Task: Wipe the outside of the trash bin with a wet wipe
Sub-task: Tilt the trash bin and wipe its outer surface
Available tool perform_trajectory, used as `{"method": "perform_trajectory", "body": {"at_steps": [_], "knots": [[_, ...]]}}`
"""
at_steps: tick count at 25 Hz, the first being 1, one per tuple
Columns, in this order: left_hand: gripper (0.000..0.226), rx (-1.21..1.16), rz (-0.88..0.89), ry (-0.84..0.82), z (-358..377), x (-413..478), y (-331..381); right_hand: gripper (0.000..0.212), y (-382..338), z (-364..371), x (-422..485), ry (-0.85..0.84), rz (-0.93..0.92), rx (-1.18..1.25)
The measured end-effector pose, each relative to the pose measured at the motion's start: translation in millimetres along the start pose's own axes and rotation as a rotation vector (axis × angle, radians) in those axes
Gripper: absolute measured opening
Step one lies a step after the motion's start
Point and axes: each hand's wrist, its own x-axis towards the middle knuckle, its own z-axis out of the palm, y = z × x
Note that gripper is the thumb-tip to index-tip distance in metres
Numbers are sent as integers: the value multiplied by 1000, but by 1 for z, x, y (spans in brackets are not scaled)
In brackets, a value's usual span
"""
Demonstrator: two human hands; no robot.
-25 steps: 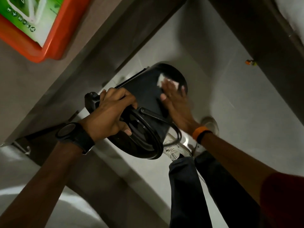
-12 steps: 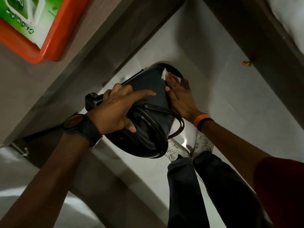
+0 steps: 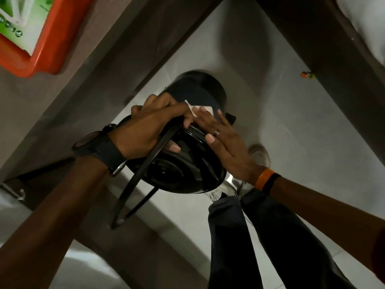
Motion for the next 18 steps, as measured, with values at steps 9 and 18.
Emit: {"method": "perform_trajectory", "body": {"at_steps": [9, 18], "knots": [[20, -367, 34, 50, -2, 2, -7, 46, 17, -37, 36, 47, 469, 352], [28, -231, -56, -69, 12, 3, 9, 46, 30, -40, 47, 76, 607, 262]]}}
